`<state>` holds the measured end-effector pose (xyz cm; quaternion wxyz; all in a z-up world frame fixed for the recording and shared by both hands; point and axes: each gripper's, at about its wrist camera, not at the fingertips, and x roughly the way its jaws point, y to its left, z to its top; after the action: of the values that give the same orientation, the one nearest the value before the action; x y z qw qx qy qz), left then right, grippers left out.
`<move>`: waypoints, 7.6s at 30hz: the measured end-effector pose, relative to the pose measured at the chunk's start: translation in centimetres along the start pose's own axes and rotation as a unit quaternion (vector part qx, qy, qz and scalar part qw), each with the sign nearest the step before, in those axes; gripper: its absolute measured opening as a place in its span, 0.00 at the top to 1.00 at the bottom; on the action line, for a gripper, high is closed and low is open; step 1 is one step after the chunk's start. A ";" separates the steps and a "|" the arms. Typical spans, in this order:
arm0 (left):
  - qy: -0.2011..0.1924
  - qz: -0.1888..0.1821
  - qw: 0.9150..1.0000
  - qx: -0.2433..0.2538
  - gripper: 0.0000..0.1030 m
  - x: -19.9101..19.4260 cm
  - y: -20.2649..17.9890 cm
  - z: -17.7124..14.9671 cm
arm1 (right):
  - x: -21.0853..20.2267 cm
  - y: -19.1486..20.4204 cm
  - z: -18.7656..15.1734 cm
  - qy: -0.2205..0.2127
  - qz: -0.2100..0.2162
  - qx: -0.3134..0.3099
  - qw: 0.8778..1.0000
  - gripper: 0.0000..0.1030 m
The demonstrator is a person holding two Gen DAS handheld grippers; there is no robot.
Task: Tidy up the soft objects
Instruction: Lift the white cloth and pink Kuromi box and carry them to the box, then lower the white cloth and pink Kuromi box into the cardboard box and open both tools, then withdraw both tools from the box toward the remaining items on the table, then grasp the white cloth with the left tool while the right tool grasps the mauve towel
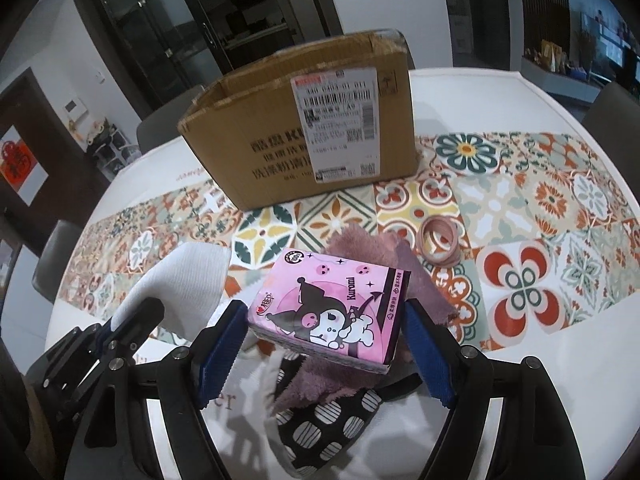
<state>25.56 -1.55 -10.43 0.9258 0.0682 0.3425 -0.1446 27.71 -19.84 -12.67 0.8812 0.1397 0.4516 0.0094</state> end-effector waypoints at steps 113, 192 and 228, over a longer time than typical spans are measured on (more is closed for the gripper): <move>-0.098 0.046 0.994 0.019 0.50 9.9 1.3 17.3 | 4.4 1.2 20.2 -0.122 -0.014 -0.071 0.990 0.21; 0.121 0.024 0.991 -0.054 0.43 4.6 0.5 0.2 | 1.4 -1.1 2.1 0.031 -0.056 -0.065 0.996 0.21; 0.217 0.014 0.969 -0.113 0.41 11.2 0.8 -4.4 | 8.3 -2.6 -1.0 0.132 -0.081 -0.052 0.987 0.27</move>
<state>31.22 -2.27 -21.01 0.8327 -0.0028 0.5488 -0.0738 31.59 -20.87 -20.48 0.8176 0.0542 0.5729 -0.0202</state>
